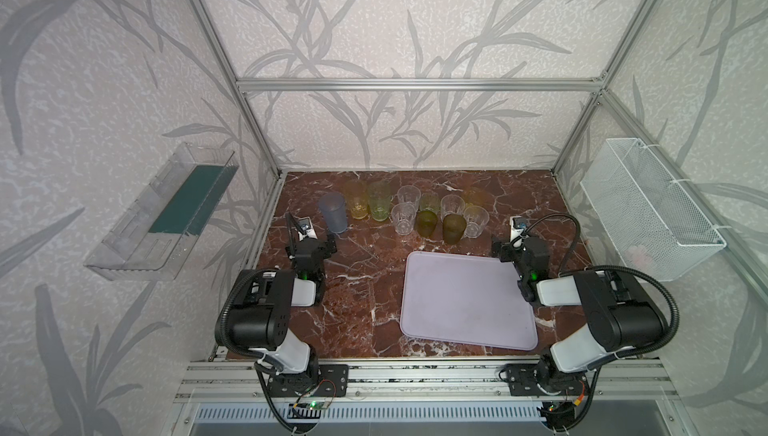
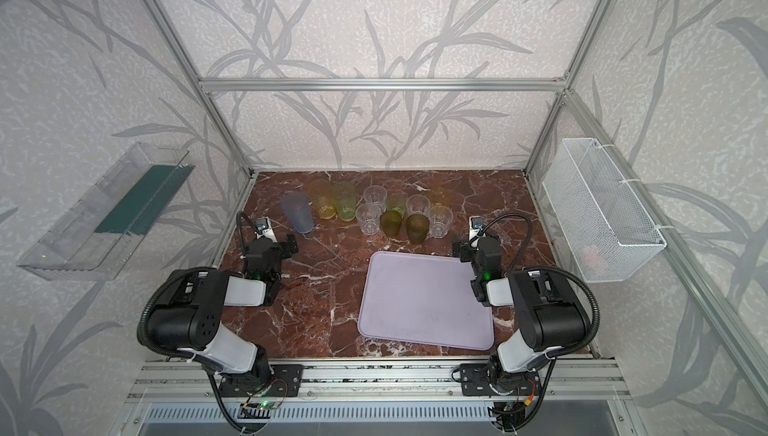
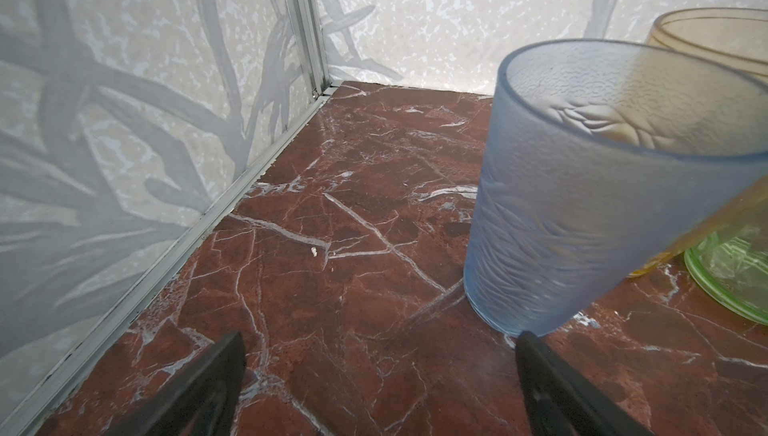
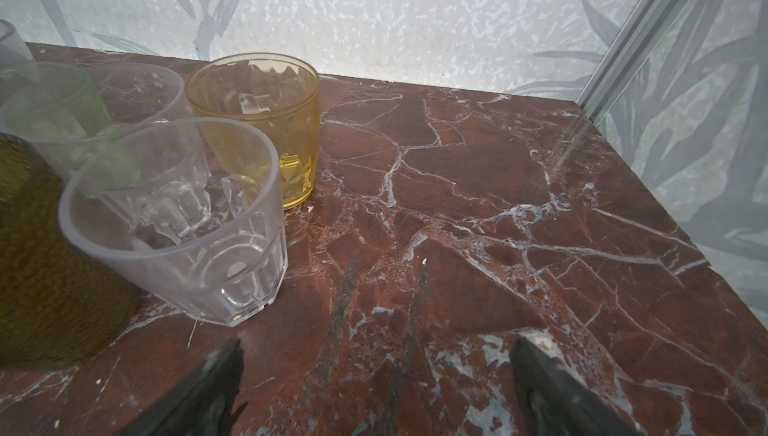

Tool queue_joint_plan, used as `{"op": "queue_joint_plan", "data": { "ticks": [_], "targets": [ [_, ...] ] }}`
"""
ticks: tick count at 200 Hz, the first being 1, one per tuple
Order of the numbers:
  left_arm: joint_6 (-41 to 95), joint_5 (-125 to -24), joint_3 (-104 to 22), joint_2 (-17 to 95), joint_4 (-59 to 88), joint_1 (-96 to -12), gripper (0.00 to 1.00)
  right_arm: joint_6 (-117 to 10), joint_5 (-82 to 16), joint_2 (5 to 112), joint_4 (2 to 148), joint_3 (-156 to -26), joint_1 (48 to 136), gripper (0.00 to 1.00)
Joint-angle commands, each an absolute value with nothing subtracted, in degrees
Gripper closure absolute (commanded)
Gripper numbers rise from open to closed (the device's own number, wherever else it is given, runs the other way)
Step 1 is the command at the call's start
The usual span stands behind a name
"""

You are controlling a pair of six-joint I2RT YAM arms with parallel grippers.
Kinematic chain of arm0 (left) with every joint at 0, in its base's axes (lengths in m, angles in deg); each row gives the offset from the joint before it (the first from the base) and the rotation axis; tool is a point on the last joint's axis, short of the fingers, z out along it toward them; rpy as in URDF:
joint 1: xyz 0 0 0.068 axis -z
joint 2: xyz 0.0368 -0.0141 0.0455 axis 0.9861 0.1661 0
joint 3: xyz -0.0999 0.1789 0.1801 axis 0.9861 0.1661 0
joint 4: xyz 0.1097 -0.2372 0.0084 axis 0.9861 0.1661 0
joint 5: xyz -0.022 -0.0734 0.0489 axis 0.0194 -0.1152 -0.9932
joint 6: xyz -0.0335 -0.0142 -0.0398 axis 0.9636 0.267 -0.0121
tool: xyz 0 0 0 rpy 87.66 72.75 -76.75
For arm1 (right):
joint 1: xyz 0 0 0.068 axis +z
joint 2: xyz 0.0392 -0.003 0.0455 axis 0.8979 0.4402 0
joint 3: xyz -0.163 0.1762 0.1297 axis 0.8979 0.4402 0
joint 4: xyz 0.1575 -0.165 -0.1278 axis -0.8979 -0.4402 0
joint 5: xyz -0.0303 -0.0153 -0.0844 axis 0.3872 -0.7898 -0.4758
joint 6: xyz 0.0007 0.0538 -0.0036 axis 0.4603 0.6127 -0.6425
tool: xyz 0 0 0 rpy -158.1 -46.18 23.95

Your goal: Place the glasses into the tray

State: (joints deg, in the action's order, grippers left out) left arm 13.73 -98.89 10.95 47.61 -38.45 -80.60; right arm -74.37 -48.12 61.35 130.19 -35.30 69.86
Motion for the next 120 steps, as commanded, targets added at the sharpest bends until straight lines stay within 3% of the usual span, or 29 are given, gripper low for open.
{"op": "queue_joint_plan", "data": {
  "ticks": [1, 120],
  "targets": [
    [13.7, -98.5, 10.5, 47.1, -37.9, -80.9, 0.01, -74.1, -48.6, 61.5, 131.9, -35.4, 69.7, 0.01],
    [13.8, -99.9, 10.9, 44.9, -36.8, -80.6, 0.01, -74.7, -47.4, 59.2, 134.2, -33.3, 69.8, 0.01]
  ]
}}
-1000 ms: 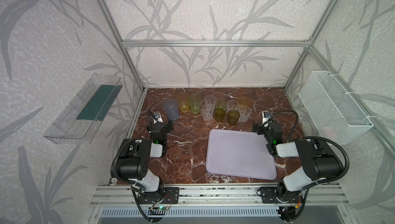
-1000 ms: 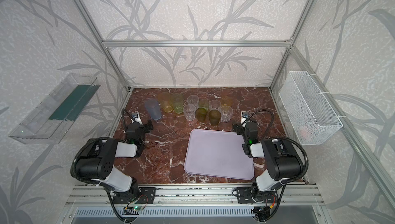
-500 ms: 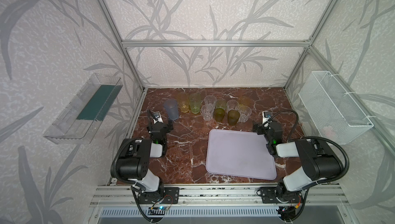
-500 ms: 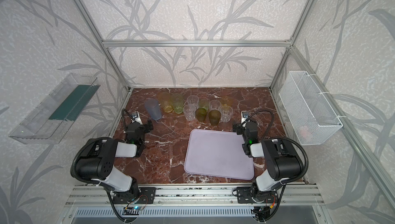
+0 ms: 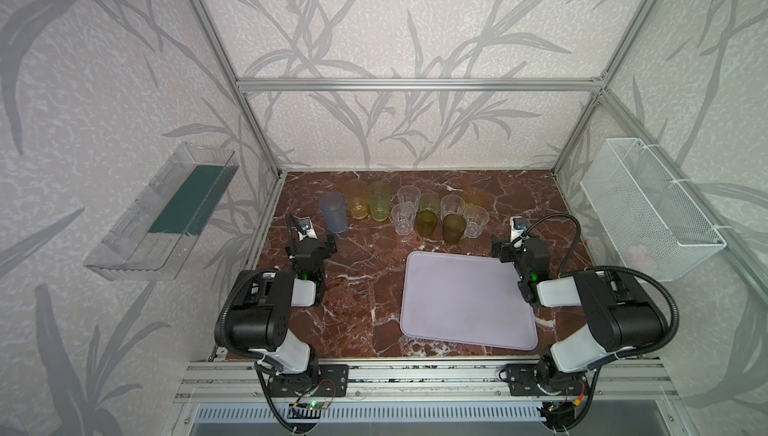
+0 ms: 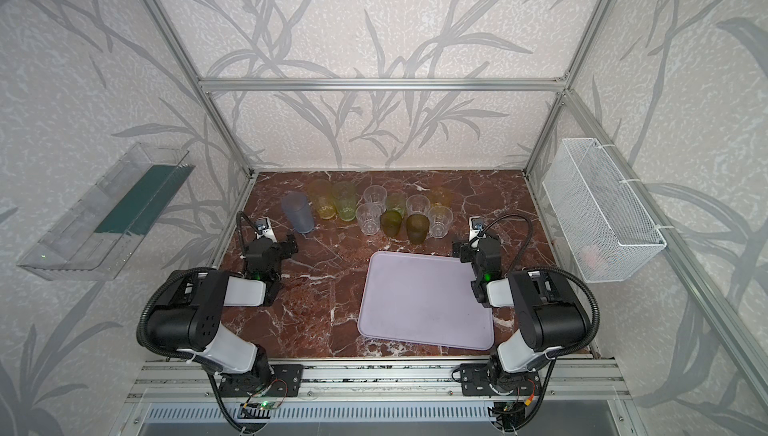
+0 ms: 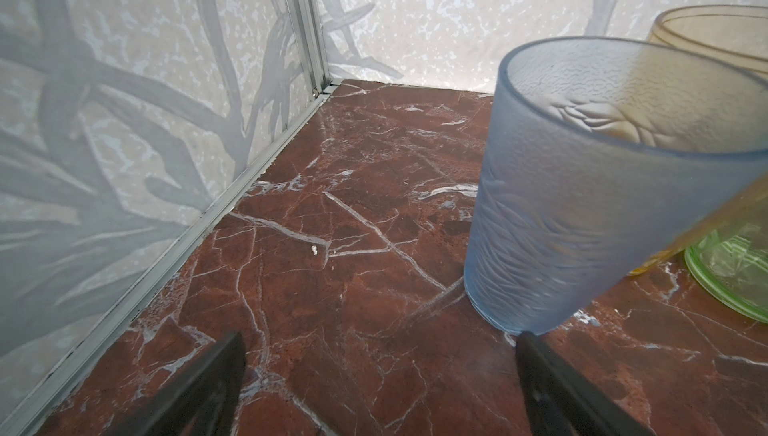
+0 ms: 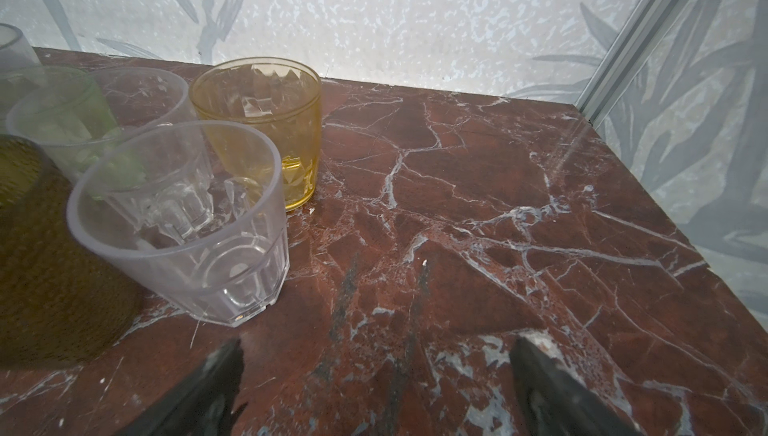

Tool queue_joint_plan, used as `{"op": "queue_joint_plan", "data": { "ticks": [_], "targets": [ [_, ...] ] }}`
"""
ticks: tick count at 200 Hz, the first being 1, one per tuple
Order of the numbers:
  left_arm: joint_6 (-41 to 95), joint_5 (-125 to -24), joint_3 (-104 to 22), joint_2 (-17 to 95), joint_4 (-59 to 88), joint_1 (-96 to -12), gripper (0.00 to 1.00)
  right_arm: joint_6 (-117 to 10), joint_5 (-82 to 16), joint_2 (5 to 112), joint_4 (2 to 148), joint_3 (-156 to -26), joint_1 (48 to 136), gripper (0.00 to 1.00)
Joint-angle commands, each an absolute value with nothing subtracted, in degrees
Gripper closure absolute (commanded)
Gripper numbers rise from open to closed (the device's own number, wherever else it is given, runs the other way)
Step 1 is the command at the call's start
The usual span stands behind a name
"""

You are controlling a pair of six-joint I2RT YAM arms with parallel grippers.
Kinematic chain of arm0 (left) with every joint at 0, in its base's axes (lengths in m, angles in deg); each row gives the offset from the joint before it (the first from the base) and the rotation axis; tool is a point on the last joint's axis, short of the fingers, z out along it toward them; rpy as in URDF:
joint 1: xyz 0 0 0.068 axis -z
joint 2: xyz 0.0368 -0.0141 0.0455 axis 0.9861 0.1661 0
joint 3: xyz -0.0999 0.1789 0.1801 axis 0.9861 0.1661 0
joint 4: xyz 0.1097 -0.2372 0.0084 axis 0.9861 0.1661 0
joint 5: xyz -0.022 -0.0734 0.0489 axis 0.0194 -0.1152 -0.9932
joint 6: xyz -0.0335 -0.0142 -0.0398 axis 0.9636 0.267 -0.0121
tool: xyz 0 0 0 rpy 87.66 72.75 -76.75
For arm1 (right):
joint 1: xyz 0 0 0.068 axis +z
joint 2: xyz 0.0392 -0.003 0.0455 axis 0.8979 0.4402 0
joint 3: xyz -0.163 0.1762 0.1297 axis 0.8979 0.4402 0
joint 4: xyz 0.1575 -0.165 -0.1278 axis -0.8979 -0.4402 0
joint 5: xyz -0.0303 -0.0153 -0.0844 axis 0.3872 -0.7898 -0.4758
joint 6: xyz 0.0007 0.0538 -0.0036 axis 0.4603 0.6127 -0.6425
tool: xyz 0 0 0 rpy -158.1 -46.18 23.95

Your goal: Place the glasses into the tray

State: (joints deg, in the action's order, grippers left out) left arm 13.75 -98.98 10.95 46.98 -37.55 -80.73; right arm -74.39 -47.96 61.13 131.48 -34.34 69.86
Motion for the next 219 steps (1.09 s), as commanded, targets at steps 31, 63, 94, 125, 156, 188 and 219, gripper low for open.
{"op": "queue_joint_plan", "data": {
  "ticks": [31, 63, 94, 125, 156, 188, 219],
  "targets": [
    [13.6, -103.2, 12.3, 40.6, -35.9, -79.7, 0.01, -74.7, -48.2, 55.7, 132.0, -32.7, 69.8, 0.01],
    [13.3, -110.1, 12.7, 35.4, -32.7, -77.7, 0.01, -72.0, -55.2, 53.2, 129.7, -32.6, 69.8, 0.01],
    [14.9, -116.2, 11.2, 28.6, -24.0, -74.4, 0.01, -71.7, -56.2, 49.3, 125.4, -33.0, 69.9, 0.01],
    [18.5, -117.1, 10.0, 20.8, -15.6, -71.5, 0.01, -69.9, -57.0, 43.4, 114.2, -35.7, 70.6, 0.01],
    [22.3, -116.3, 7.7, 15.6, -4.4, -69.5, 0.01, -64.0, -56.0, 36.9, 92.8, -43.0, 70.7, 0.01],
    [27.6, -116.2, 5.0, 12.9, 7.3, -69.2, 0.01, -60.6, -54.0, 31.6, 71.3, -51.0, 70.7, 0.01],
    [32.7, -110.2, 4.3, 9.1, 14.6, -67.9, 0.01, -56.1, -48.9, 29.9, 54.8, -59.5, 70.7, 0.06]
  ]
}}
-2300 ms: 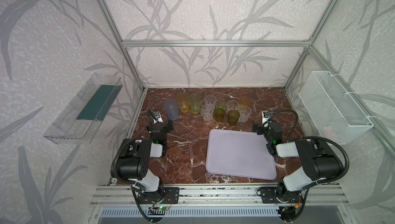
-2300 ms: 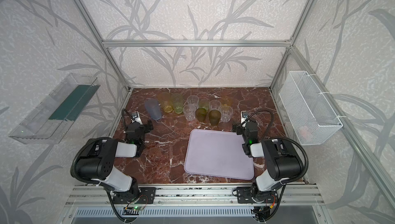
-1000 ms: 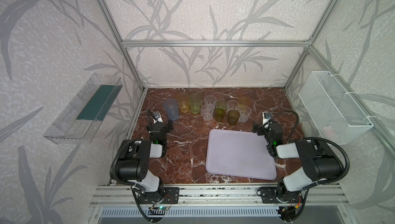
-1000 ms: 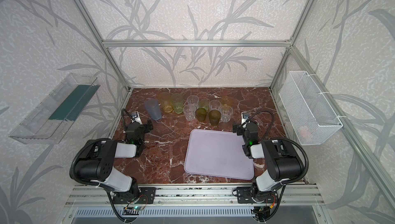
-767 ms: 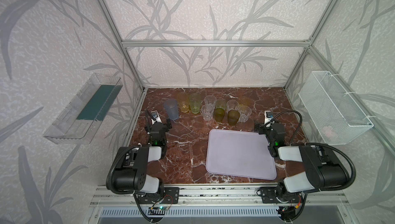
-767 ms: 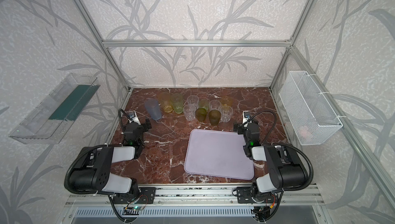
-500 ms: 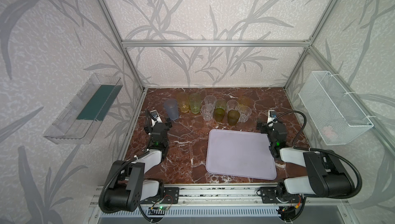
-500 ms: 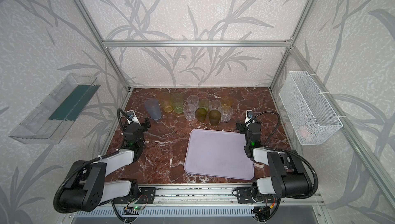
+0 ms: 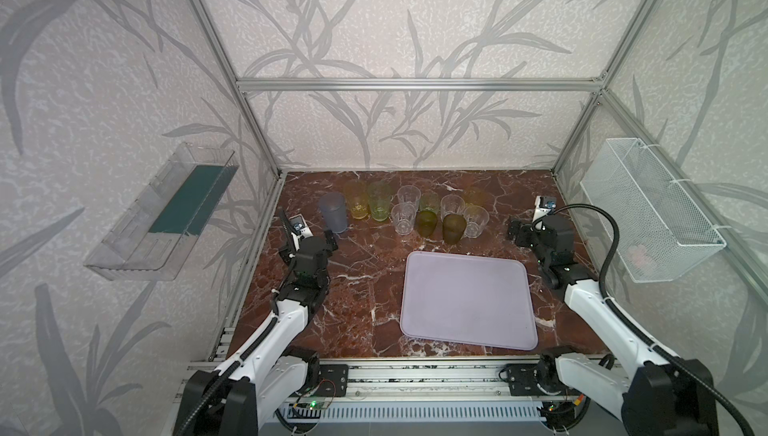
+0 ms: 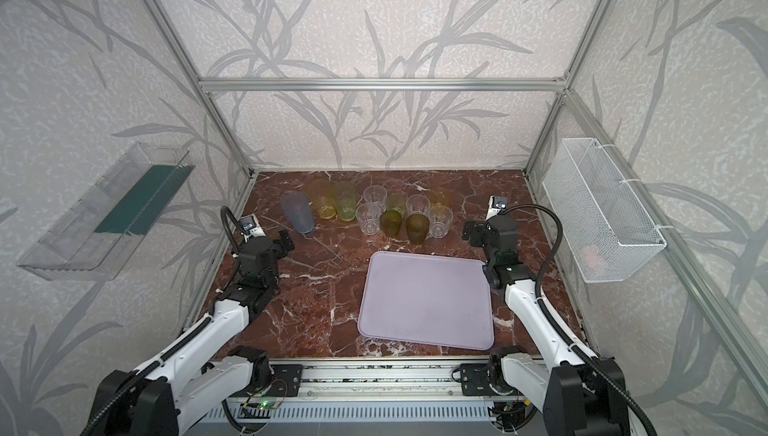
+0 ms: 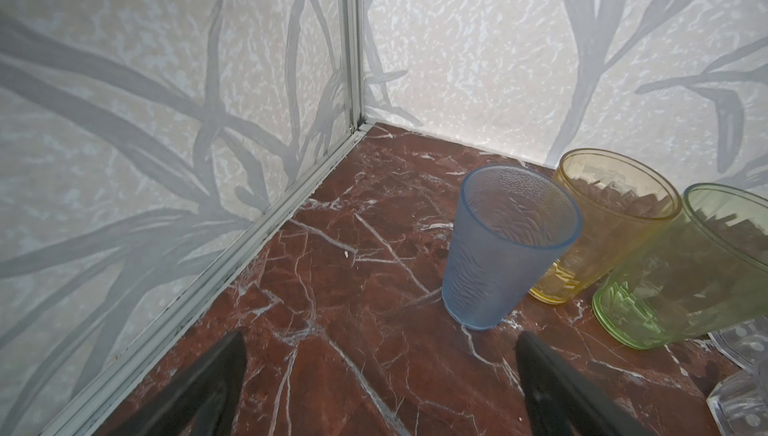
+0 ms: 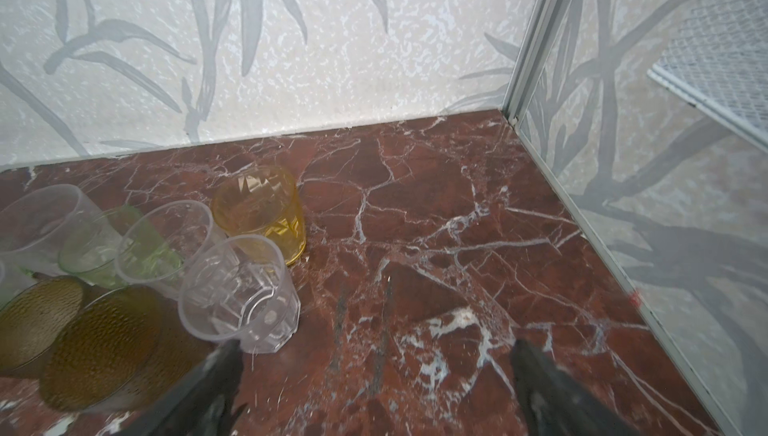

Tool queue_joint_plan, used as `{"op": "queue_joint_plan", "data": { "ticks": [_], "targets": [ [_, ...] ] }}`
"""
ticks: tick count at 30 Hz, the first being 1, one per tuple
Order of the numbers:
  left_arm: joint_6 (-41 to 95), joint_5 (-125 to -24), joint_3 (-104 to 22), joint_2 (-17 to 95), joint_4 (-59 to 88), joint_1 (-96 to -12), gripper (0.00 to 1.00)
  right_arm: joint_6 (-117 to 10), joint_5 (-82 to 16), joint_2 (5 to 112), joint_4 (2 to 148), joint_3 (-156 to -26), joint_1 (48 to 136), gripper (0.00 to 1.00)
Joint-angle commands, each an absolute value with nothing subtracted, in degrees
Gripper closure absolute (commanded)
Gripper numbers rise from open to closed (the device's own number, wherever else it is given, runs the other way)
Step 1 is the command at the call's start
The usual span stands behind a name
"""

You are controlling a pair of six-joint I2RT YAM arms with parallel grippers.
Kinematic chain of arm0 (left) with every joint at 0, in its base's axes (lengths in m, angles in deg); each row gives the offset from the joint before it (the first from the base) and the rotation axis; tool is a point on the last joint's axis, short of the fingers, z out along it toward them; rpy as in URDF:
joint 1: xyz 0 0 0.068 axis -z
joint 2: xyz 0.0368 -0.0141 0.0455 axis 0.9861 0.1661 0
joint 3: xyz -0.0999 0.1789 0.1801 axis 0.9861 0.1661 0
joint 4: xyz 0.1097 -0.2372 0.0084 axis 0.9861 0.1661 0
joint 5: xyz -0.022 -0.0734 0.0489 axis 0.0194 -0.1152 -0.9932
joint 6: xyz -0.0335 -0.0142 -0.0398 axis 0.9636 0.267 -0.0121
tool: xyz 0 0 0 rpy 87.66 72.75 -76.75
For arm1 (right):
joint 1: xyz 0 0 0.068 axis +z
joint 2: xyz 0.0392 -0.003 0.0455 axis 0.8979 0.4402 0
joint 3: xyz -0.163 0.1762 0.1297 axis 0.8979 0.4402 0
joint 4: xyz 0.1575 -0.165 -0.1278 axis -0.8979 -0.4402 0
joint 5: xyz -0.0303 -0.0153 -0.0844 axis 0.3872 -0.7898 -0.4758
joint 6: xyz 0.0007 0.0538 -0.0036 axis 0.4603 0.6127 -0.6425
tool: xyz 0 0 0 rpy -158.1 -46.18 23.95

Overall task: Place the glasses into the tray
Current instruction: 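Grasp the clear glass with the right gripper while the left arm moves forward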

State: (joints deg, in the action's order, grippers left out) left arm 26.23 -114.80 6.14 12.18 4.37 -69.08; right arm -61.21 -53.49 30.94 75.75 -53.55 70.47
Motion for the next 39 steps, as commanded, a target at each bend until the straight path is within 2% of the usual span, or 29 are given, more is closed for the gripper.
{"op": "queue_joint_plan", "data": {
  "ticks": [1, 3, 8, 15, 18, 26, 30, 35, 39],
  "targets": [
    [32.7, -109.6, 4.3, 9.0, 14.8, -67.9, 0.01, -55.9, -48.5, 30.1, 53.8, -60.2, 70.7, 0.06],
    [32.8, -105.0, 4.4, 7.6, 16.1, -65.5, 0.01, -55.6, -45.8, 31.6, 47.3, -64.6, 70.7, 0.06],
    [33.3, -102.1, 4.1, 3.8, 18.5, -58.2, 0.01, -55.2, -39.0, 35.6, 39.6, -70.9, 70.7, 0.06],
    [28.0, -97.5, 5.6, 1.4, 14.7, -51.0, 0.01, -50.2, -33.0, 41.9, 39.5, -74.3, 70.7, 0.09],
    [27.0, -97.4, 6.6, 1.2, 12.9, -50.8, 0.01, -48.8, -30.5, 45.3, 40.1, -76.4, 70.8, 0.14],
    [28.6, -98.2, 8.6, -1.1, 11.4, -50.8, 0.01, -48.2, -33.8, 53.6, 43.3, -81.8, 73.1, 0.24],
    [28.7, -98.0, 8.6, -0.8, 11.8, -50.8, 0.01, -48.5, -35.9, 58.1, 43.4, -84.9, 74.0, 0.33],
    [28.7, -96.1, 8.5, -0.3, 11.7, -50.8, 0.01, -47.1, -41.6, 62.5, 42.5, -88.1, 74.4, 0.39],
    [28.6, -95.9, 8.8, -0.5, 11.4, -50.8, 0.01, -47.1, -42.1, 66.2, 42.1, -90.3, 74.4, 0.45]
  ]
}}
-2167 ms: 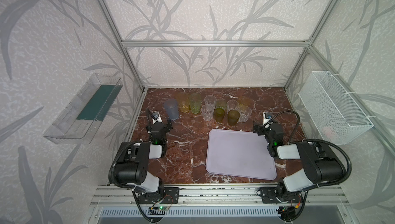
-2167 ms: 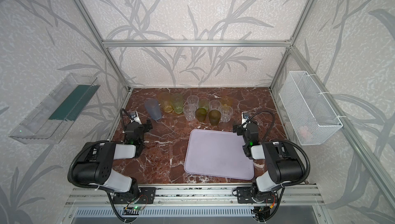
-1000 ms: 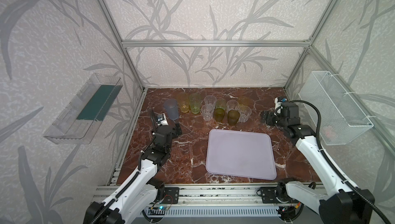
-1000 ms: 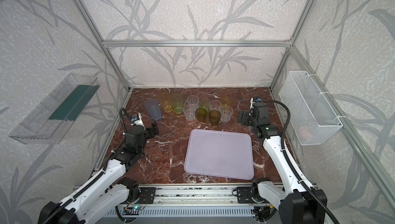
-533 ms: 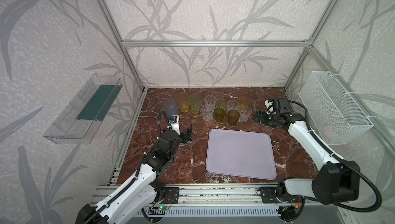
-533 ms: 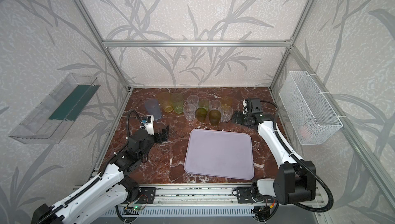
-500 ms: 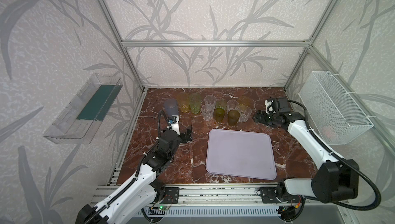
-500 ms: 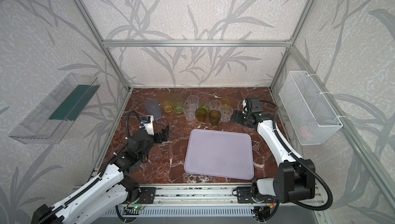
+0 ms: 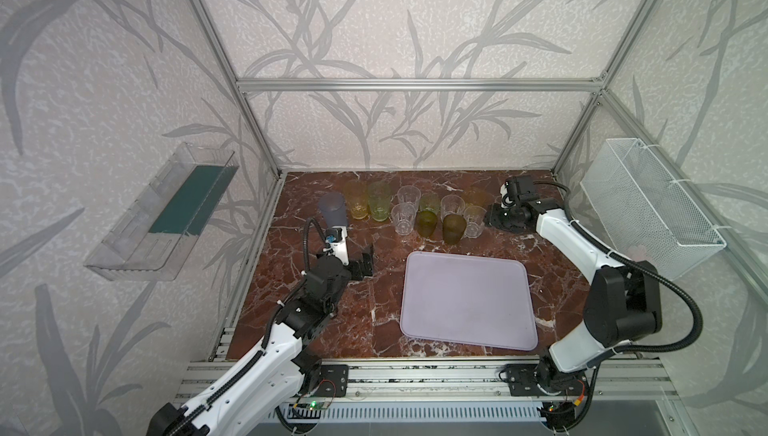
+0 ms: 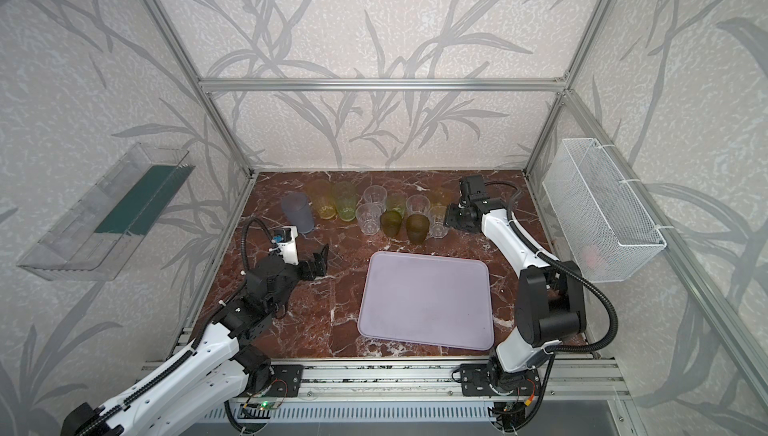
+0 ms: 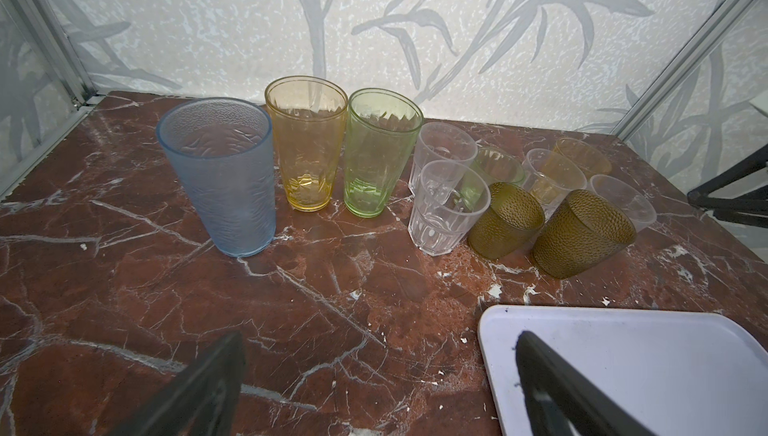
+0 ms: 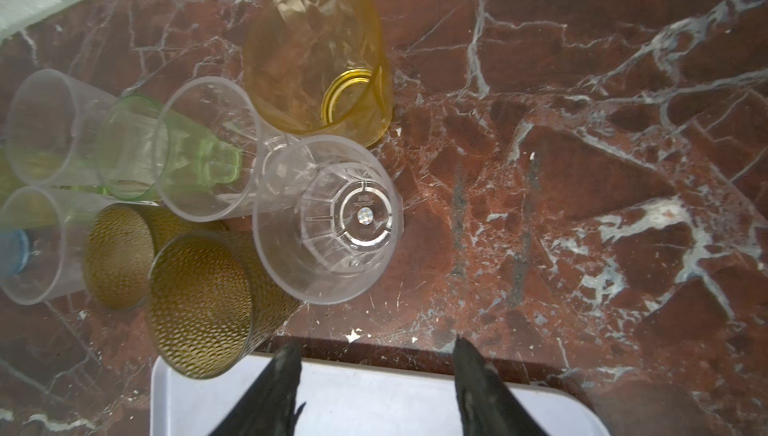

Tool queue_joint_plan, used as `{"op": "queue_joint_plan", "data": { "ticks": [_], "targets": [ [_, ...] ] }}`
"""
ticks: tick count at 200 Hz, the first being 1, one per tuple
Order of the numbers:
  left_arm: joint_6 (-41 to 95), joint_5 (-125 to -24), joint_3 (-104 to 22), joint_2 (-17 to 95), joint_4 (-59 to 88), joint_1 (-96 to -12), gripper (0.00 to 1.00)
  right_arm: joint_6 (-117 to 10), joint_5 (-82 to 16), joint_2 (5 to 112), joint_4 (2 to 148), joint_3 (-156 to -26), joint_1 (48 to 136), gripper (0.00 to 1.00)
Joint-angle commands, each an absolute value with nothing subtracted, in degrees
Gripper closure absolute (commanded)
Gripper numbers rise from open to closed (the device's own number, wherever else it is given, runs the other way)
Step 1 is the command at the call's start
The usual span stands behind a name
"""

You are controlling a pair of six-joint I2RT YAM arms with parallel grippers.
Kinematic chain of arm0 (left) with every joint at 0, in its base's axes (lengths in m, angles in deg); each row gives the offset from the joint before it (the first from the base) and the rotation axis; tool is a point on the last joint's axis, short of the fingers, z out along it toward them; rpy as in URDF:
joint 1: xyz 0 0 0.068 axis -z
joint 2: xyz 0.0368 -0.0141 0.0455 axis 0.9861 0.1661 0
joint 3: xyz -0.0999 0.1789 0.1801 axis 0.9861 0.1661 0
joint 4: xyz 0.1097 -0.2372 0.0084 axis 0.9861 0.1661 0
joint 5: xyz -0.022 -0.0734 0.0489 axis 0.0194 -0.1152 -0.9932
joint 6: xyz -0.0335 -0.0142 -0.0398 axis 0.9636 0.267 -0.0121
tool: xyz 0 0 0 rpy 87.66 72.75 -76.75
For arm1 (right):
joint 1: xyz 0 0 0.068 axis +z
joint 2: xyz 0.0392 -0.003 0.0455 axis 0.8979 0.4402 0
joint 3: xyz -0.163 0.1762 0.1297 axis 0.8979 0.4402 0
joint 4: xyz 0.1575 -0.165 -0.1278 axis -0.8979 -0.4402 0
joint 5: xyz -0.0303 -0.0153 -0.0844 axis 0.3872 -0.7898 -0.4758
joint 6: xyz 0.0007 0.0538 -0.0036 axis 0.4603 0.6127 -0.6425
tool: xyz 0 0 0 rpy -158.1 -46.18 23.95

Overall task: Place the glasses into the tray
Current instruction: 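Grasp the clear glass with the right gripper while the left arm moves forward, then carry the clear glass over the tray, lower it and open the right gripper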

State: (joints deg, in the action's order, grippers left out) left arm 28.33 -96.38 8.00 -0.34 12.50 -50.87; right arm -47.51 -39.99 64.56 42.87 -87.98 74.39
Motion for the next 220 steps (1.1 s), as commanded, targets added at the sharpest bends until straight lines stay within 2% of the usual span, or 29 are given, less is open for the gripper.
{"op": "queue_joint_plan", "data": {
  "ticks": [1, 61, 84, 101, 125, 183, 220],
  "targets": [
    [28.5, -95.9, 8.9, -0.6, 11.4, -50.8, 0.01, -47.1, -41.8, 67.0, 41.6, -90.9, 74.4, 0.48],
    [28.6, -95.5, 9.5, -1.3, 10.6, -50.8, 0.01, -48.7, -40.3, 74.0, 39.9, -95.6, 74.6, 0.58],
    [28.6, -95.2, 9.6, -1.7, 10.7, -50.8, 0.01, -48.5, -41.3, 75.9, 39.2, -96.8, 74.6, 0.69],
    [28.7, -95.2, 9.8, -1.9, 10.6, -50.8, 0.01, -48.2, -41.9, 76.5, 39.7, -96.9, 74.6, 0.81],
    [28.7, -95.0, 9.8, -2.2, 10.5, -50.8, 0.01, -48.1, -43.3, 77.2, 39.5, -97.0, 74.6, 0.88],
    [28.3, -95.6, 10.2, -4.1, 10.8, -50.8, 0.01, -49.9, -49.4, 76.4, 38.7, -96.9, 74.6, 0.91],
    [28.3, -95.9, 10.5, -4.6, 10.6, -50.8, 0.01, -50.2, -51.1, 75.5, 37.6, -96.7, 74.6, 0.99]
  ]
}}
